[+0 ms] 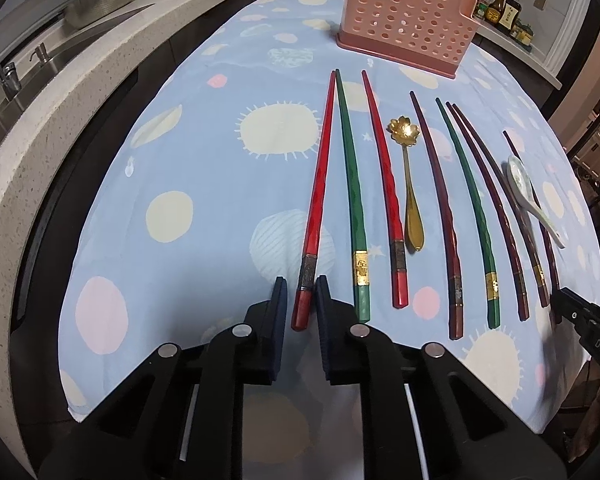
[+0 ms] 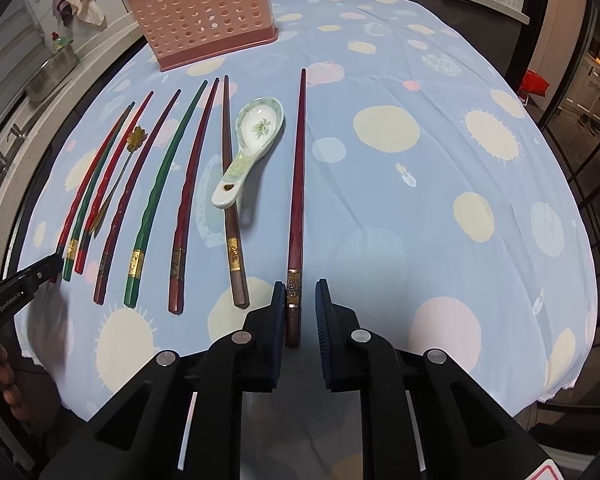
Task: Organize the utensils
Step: 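Close the left tool on a red chopstick while the right tool grasps a dark-red chopstick, then lift both chopsticks and carry them over the pink holder with both tools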
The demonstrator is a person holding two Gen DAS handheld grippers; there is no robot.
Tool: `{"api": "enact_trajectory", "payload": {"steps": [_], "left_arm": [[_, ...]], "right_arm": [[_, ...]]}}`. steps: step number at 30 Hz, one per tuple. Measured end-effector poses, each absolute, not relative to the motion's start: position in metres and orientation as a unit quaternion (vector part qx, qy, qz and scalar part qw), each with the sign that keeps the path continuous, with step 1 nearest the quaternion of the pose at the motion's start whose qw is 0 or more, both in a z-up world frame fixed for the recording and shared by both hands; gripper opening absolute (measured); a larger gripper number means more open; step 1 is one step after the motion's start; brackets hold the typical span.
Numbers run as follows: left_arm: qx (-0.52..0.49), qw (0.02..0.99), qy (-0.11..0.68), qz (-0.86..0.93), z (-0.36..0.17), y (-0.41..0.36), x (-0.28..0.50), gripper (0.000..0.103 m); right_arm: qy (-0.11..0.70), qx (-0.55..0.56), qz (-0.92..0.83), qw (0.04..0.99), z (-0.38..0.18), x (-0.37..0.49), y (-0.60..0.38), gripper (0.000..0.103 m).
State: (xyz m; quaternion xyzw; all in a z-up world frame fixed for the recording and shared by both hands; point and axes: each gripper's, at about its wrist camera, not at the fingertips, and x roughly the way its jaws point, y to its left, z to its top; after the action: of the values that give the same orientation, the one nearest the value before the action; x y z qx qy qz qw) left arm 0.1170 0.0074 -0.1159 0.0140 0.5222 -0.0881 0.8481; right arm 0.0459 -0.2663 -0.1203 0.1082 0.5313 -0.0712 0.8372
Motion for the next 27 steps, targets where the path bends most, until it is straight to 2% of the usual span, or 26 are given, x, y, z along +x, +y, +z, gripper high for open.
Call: {"api": "enact_trajectory", "payload": {"steps": [3,13,20,27], "left_arm": [[0.011,0.849,0.519,-0.093,-0.116,0.007,0.117,0.009],[-0.010,0.856,0.505,-0.109,-0.099,0.014,0.106,0.007],[-0.030,0.874,0.471,-0.115,-0.062,0.022,0.101,0.007],[-0.050,0.906,0.403,-0.114,0.001,0.031,0.113,0.007]], "right_arm": [[0.529,0.115,-0.070,0.838,-0.121,0.046,-0.269,0.007],[0.501,0.111,-0.077,0.855,-0.096,0.038,-0.275,0.007],[0.458,0.125,-0.078,0.877,-0.057,0.034,-0.285,0.007],[0.392,0.119,-0.077,0.909,0.002,0.049,-0.298,0.007]]}}
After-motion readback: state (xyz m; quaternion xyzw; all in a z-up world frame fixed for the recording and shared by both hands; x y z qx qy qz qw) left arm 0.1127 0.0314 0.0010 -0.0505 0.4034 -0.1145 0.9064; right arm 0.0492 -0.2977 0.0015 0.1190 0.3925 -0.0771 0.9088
